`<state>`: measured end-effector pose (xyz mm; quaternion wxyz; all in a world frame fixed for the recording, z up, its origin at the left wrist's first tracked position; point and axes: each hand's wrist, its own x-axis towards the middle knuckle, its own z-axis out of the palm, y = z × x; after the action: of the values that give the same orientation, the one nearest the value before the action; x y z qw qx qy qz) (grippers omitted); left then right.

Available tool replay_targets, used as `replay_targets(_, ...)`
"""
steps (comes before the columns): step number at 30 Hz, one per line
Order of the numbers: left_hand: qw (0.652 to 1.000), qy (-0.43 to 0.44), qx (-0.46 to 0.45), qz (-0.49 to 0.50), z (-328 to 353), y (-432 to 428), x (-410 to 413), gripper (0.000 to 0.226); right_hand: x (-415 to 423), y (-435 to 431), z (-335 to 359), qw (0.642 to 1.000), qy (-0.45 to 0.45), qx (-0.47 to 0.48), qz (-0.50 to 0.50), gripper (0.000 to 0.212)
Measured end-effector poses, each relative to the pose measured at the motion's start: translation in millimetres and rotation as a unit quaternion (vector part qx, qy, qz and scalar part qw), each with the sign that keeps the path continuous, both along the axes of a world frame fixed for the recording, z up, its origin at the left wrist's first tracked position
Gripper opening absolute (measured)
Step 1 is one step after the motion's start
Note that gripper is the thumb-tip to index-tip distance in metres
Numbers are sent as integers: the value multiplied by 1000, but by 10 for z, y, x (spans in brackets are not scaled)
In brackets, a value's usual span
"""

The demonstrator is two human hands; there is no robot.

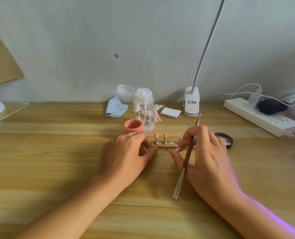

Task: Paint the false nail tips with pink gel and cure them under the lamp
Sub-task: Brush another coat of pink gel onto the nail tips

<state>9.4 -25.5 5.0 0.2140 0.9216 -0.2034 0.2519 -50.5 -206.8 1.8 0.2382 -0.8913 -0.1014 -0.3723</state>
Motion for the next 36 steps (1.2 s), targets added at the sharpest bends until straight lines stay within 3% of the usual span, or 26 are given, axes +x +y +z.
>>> replay_targets(2,998,4,-15,-61,-21,-19,-71,20,-2,-11,0,1000,0,19,4,47)
replay_targets(8,960,128,-120,-220,-68,-124,-126,31,-47,20,19,999,13,25,26,44)
replay_targets(12,952,167,-134,-218,-83,-52,-44,20,-132,71,107,998,31,23,50,32)
replay_targets(17,915,303,-125,-234,91,277,189,15,-202,184,286,971,80,190,119,29)
replay_targets(19,912,325,-115,-223,196,474,303,15,-103,289,422,965,94,205,134,22)
replay_targets(22,919,318,-151,-175,210,679,398,18,192,415,656,949,150,233,149,12)
replay_targets(26,938,273,-176,-119,33,715,394,9,635,563,788,970,187,143,64,14)
replay_targets(28,942,255,-190,-103,-5,691,381,18,789,609,751,971,201,126,25,15)
replay_targets(36,971,195,-115,-71,-59,632,327,27,1000,692,539,968,239,51,-64,19)
